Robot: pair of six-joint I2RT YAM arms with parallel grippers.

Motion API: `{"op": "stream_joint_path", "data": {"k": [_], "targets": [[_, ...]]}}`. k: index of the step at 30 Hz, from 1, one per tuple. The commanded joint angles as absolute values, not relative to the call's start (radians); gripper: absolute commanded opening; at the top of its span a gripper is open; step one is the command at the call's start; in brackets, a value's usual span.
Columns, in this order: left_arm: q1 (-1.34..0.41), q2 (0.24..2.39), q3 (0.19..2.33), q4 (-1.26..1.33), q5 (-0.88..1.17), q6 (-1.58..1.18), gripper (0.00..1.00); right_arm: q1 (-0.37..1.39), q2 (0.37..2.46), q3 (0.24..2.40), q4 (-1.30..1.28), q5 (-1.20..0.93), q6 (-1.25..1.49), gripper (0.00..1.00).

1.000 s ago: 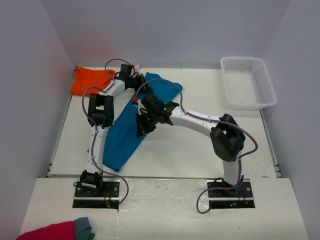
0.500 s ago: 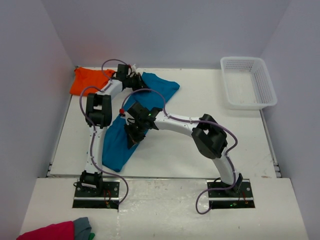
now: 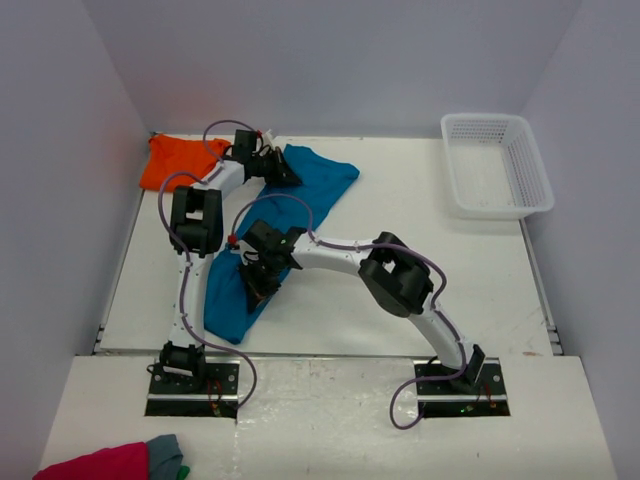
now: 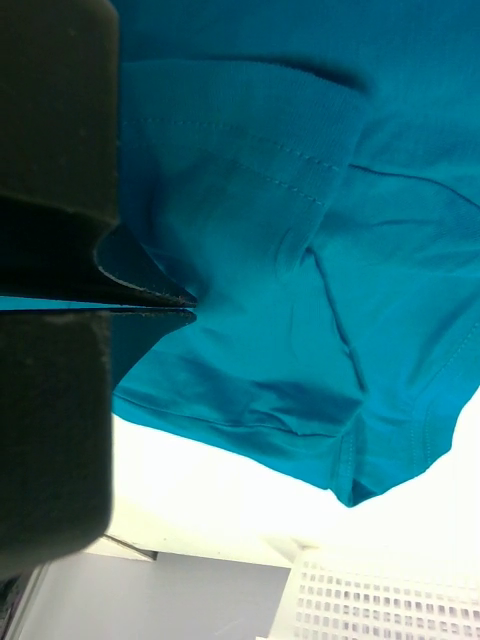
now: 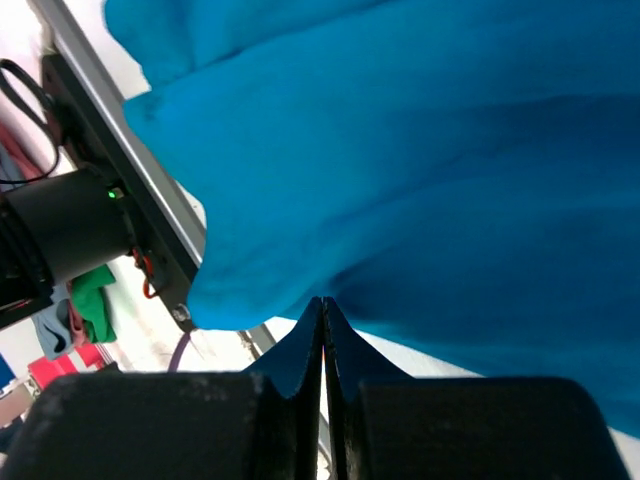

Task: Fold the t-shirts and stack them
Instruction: Rotate the tshirt 90 degrees

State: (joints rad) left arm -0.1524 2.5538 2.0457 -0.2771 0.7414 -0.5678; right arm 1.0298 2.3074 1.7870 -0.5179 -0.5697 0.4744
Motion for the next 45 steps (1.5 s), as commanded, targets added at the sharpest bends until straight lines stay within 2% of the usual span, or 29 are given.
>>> {"op": "stream_joint_path", "data": {"k": [1, 9, 24, 36, 45], "targets": [[-0.144, 2.502, 2.045, -0.241, 0.782, -0.583, 0.0, 1.038, 2.313, 1.783, -0.479, -0.604, 0.491, 0.0], [-0.144, 2.54, 2.022, -0.184, 0.811, -0.611, 0.0, 1.037, 2.272, 1.602, -0.379, -0.566, 0.543, 0.0], [-0.17, 2.605, 1.983, -0.149, 0.831, -0.614, 0.0, 1.031, 2.109, 1.186, -0.272, -0.332, 0.718, 0.0], [-0.228, 2.671, 2.017, -0.091, 0.839, -0.666, 0.0, 0.985, 1.976, 0.843, -0.141, -0.259, 0.847, 0.0], [-0.255, 2.727, 2.098, -0.029, 0.857, -0.735, 0.0, 0.922, 1.879, 0.703, -0.141, -0.195, 0.919, 0.0]]}}
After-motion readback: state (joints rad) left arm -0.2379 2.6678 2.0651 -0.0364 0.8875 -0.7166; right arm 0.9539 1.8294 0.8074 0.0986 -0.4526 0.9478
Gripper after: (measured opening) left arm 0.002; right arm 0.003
